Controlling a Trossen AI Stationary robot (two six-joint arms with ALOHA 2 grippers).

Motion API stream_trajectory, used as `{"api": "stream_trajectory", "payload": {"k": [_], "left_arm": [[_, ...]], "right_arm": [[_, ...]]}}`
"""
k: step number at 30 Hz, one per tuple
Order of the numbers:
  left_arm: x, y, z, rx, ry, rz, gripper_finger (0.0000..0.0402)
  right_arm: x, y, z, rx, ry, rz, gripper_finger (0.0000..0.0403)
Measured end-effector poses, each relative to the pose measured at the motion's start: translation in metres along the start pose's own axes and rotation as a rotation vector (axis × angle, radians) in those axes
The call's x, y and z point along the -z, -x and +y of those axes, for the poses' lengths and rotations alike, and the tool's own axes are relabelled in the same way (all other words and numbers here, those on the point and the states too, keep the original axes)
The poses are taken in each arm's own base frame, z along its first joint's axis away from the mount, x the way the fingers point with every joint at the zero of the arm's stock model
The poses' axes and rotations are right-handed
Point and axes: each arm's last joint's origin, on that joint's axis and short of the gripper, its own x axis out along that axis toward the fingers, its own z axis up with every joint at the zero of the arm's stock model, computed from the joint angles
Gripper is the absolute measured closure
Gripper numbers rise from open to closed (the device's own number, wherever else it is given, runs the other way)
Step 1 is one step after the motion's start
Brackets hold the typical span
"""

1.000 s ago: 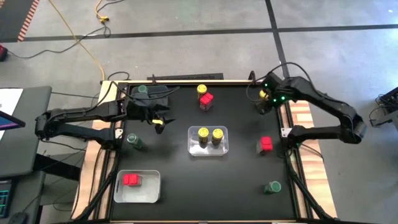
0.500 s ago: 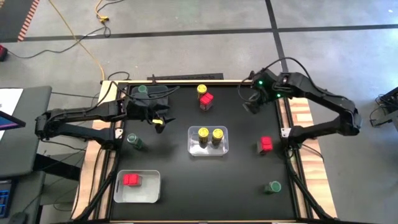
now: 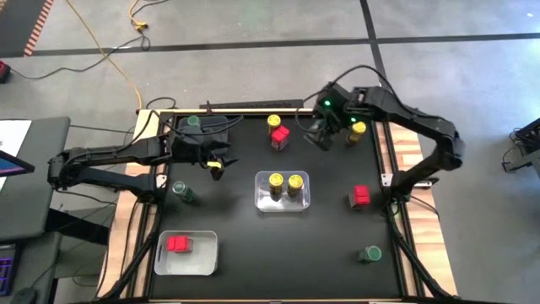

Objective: Sort spices by type
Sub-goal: Put the green seasoning bottle into the black bin

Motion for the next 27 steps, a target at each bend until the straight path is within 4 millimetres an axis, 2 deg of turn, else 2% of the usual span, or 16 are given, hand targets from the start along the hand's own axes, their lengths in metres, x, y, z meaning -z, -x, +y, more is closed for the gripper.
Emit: {"api": "stream_trajectory", "payload": {"k": [7, 14, 20, 27], "left_arm": [[0.0, 0.0, 0.0, 0.001, 0.018, 0.0, 0.01], [-0.003, -0.004, -0.001, 0.002, 0.023, -0.028, 0.01], [-0.012, -0.023, -0.005, 0.019, -0.069, -0.122, 0.01], [-0.013, -0.046, -0.009, 0.024, -0.168, -0.156, 0.01]], "right_arm": [[-0.043, -0.009, 0.017, -0.068, 0.14, -0.042, 0.0174], [-0.076, -0.031, 0.041, -0.164, 0.322, -0.073, 0.0174], [-0.091, -0.044, 0.059, -0.234, 0.426, -0.092, 0.0173], [-0.095, -0.043, 0.07, -0.288, 0.508, -0.124, 0.0173]]}}
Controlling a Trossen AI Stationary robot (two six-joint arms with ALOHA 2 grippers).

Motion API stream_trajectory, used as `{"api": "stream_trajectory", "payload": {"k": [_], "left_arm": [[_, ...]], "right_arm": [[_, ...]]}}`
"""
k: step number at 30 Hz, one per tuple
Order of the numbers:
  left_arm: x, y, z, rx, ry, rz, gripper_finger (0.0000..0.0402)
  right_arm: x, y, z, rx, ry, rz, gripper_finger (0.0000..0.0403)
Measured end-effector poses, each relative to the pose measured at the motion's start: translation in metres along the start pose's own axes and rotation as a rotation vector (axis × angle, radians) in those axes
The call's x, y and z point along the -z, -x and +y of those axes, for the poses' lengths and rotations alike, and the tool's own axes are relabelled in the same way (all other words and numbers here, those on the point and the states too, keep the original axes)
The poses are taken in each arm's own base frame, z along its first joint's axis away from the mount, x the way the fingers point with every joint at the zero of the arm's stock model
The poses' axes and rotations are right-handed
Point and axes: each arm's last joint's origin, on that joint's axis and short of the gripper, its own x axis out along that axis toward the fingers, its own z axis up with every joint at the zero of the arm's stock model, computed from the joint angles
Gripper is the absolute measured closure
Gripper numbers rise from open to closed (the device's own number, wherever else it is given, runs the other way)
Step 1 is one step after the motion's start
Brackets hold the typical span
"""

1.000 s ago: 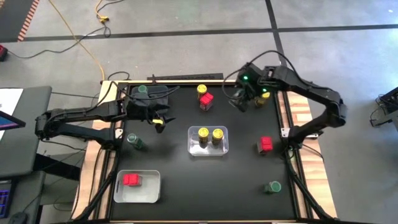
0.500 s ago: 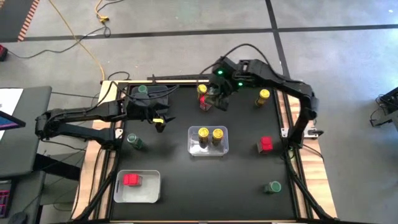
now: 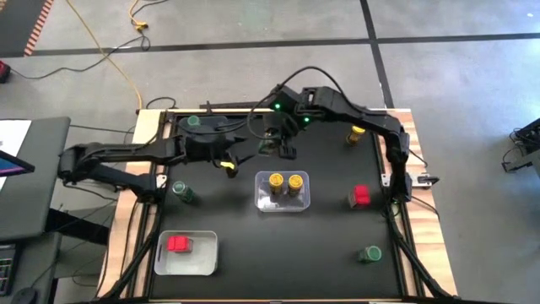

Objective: Sort spices by type
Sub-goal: Put the green seasoning bottle into the black bin

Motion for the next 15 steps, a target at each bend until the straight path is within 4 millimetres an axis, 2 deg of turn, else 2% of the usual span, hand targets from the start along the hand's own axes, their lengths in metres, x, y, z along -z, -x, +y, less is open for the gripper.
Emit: {"api": "stream_trajectory", "payload": {"k": [15], "left_arm": [[-0.022, -0.043, -0.004, 0.081, -0.057, 0.006, 0.0102]], "right_arm": [[-0.004, 0.0, 0.003, -0.002, 0.039, -0.032, 0.0173]]}}
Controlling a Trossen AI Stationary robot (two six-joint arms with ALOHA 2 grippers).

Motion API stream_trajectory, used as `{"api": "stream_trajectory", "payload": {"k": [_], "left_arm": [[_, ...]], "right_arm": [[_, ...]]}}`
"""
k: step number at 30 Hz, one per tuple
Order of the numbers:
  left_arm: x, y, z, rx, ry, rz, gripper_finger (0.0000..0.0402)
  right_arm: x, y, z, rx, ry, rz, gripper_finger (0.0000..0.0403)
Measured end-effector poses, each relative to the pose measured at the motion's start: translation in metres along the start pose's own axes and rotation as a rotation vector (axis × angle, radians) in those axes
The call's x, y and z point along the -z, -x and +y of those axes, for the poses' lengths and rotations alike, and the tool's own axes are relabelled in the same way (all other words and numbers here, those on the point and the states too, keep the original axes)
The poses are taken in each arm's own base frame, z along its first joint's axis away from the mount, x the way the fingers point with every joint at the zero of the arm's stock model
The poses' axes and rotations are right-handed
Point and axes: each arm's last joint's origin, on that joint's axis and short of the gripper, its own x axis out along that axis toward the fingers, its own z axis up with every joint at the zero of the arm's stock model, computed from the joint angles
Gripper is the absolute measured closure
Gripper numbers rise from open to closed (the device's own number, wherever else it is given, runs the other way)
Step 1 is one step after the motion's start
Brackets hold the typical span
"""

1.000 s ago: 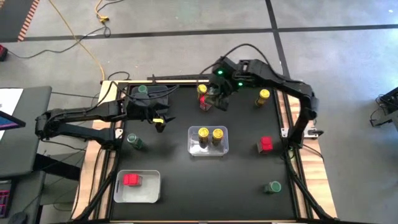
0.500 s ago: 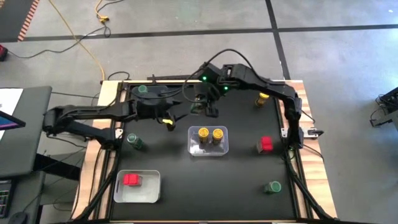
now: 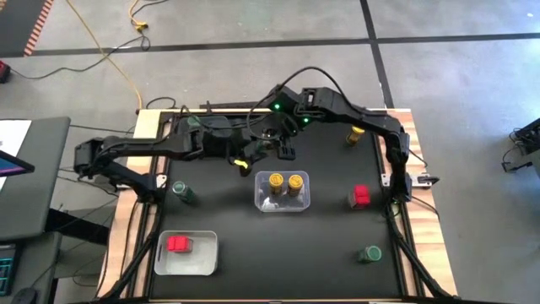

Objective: Sort spices by type
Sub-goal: Put the green seasoning bottle into the black bin

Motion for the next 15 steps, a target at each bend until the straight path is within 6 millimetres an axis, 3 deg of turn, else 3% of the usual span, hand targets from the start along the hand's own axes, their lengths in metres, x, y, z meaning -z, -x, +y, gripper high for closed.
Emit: {"api": "stream_trajectory", "payload": {"k": [5, 11, 15], "left_arm": [[-0.0046, -0.0084, 0.0036, 0.019, 0.012, 0.005, 0.0132], [-0.0033, -0.0092, 0.0028, 0.055, -0.004, 0.025, 0.0203], [-0.0029, -0.009, 0.0024, 0.067, -0.009, 0.028, 0.0207]], "right_arm": [[0.0005, 0.0001, -0.0007, 0.001, 0.0, 0.002, 0.0173], [0.0009, 0.0, 0.0003, -0.006, 0.004, 0.008, 0.0173], [0.001, -0.0002, 0.0003, -0.007, 0.001, 0.009, 0.0173]]}}
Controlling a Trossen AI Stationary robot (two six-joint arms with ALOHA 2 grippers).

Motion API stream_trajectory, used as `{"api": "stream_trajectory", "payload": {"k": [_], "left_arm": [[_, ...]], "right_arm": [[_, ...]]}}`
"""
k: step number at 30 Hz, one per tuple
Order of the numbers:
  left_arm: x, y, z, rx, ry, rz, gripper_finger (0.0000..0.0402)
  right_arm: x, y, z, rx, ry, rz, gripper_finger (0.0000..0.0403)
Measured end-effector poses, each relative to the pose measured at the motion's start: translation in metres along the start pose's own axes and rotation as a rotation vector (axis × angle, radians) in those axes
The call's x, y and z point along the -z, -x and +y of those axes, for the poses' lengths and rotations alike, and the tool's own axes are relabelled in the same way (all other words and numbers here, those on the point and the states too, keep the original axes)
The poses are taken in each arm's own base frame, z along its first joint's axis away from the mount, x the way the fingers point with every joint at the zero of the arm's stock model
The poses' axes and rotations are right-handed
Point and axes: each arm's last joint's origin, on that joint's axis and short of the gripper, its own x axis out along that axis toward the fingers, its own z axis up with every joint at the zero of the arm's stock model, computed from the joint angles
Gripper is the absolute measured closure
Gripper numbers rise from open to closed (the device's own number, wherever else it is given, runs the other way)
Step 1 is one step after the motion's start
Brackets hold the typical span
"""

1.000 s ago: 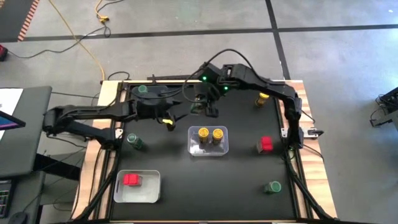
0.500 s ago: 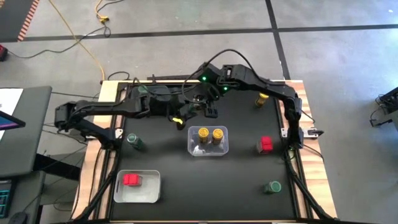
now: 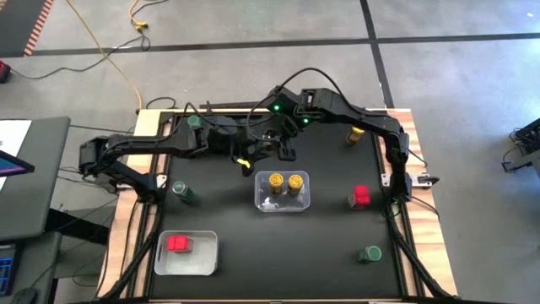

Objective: Sort spices by type
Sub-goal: Put the green seasoning bottle into the black bin

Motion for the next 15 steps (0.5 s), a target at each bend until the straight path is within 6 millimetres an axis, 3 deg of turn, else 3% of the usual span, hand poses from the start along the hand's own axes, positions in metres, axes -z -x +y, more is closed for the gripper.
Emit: {"api": "stream_trajectory", "payload": {"k": [15], "left_arm": [[-0.0002, 0.0, 0.0002, 0.001, 0.003, -0.005, 0.0207]], "right_arm": [[0.0013, 0.0003, -0.0015, 0.004, -0.025, 0.008, 0.016]]}}
